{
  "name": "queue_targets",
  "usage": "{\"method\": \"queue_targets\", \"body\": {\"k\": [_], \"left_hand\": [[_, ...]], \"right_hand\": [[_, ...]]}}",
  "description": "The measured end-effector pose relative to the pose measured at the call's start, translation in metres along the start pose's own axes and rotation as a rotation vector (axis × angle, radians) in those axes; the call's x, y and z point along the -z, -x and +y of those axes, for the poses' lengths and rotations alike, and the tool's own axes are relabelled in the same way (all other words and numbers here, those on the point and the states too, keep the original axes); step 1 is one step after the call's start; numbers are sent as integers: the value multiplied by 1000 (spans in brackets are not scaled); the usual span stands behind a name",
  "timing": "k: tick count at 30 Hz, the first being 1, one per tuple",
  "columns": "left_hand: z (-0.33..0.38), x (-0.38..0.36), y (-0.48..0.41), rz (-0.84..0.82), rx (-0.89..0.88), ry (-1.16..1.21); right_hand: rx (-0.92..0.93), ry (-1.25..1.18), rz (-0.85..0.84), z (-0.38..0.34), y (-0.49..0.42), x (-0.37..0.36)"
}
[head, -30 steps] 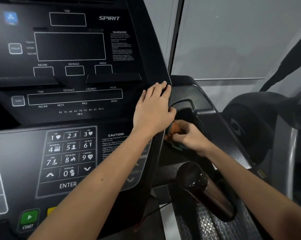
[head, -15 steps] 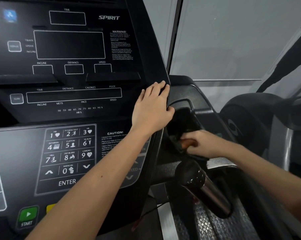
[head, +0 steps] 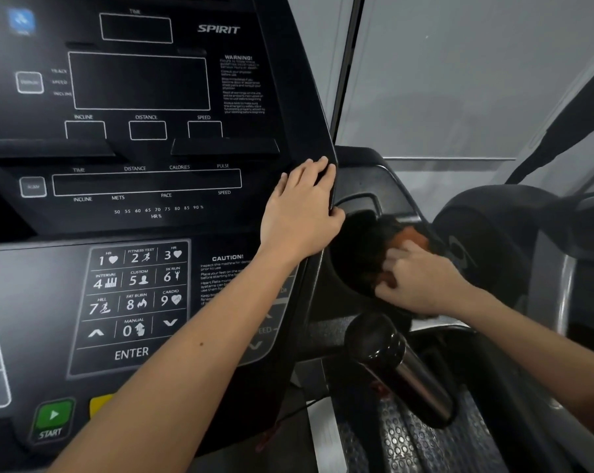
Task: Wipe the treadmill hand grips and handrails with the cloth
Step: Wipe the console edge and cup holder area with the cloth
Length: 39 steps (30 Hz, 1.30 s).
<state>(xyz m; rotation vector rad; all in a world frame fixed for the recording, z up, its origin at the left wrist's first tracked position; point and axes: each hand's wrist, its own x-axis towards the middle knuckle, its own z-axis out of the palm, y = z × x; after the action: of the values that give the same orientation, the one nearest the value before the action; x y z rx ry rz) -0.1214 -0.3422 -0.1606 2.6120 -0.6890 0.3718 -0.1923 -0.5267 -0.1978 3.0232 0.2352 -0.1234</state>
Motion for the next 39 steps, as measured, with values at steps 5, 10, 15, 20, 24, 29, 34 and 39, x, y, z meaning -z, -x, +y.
{"method": "queue_targets", "body": {"k": [5, 10, 15, 20, 24, 29, 34, 39], "left_hand": [[1, 1, 0, -6, -7, -1], [1, 0, 0, -13, -4, 0], [1, 1, 1, -14, -6, -2], [2, 0, 0, 4, -2, -20], [2, 0, -1, 9, -9, -25], [2, -1, 0, 13, -16, -34], [2, 0, 0, 16, -11, -32], [1, -1, 0, 8, -13, -24]], "right_hand": [[76, 45, -12, 6, -3, -1], [88, 278, -82, 15, -32, -10], [60, 282, -13, 3, -23, -13], [-23, -115, 43, -25, -2, -22], [-48, -664, 34, -44, -1, -20], [-43, -909, 50, -59, -34, -16], [-146, -1084, 197, -66, -54, -12], [73, -888, 48, -46, -18, -4]]}}
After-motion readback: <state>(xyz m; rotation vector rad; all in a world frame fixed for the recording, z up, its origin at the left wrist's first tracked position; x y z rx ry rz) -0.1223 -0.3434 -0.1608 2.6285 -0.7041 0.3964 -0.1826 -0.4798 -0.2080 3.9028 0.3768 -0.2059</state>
